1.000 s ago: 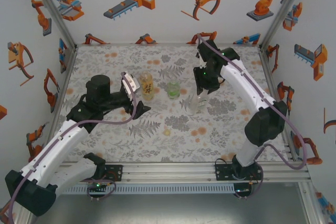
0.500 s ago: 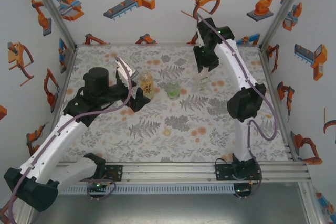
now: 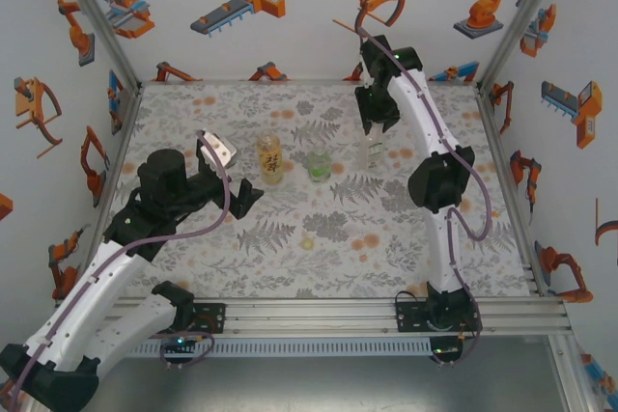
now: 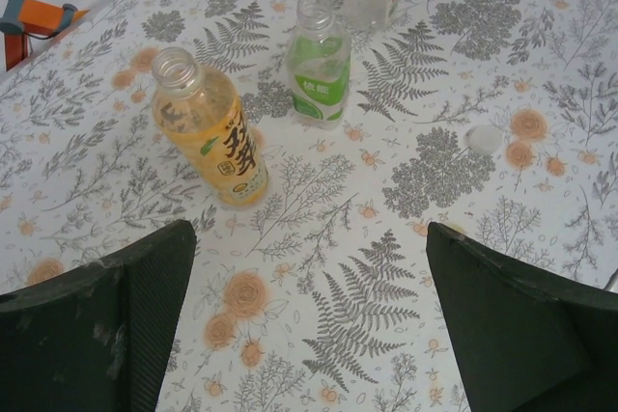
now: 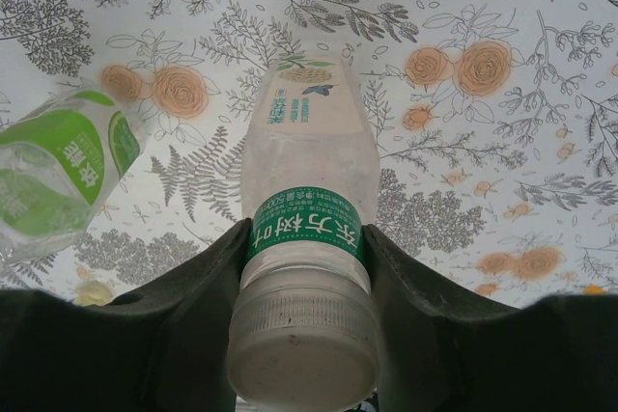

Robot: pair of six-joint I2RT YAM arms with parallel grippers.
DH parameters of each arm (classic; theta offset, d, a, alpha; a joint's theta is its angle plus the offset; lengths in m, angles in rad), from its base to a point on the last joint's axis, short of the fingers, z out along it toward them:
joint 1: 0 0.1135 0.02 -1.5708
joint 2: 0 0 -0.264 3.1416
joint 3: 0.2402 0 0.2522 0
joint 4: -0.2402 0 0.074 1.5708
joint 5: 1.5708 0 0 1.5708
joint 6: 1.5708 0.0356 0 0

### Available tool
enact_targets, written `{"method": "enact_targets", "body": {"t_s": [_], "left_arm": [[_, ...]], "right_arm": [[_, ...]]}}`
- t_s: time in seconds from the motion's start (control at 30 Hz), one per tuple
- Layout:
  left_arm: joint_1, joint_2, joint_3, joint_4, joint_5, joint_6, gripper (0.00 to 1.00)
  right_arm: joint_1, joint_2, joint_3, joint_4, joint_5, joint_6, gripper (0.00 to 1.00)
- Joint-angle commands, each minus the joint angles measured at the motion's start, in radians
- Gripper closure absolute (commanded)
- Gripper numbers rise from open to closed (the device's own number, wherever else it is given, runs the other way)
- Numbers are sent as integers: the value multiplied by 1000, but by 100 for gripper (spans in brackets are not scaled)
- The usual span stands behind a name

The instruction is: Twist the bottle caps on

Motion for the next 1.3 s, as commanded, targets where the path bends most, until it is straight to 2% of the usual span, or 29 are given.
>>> {"method": "enact_targets", "body": {"t_s": [0.0, 0.3, 1.1, 1.27], "left_arm": [[2, 0, 0, 25, 31, 28, 4], [3, 20, 5, 25, 85, 31, 3], [2, 29, 2, 34, 99, 31, 3], [3, 33, 3, 34, 105, 28, 3]], "right_arm": [[0, 0, 16, 9, 17, 16, 73], [-1, -44, -101, 130, 29, 29, 71], [0, -137, -229, 269, 44, 41, 70], [-2, -148, -258, 274, 40, 44, 61]]}}
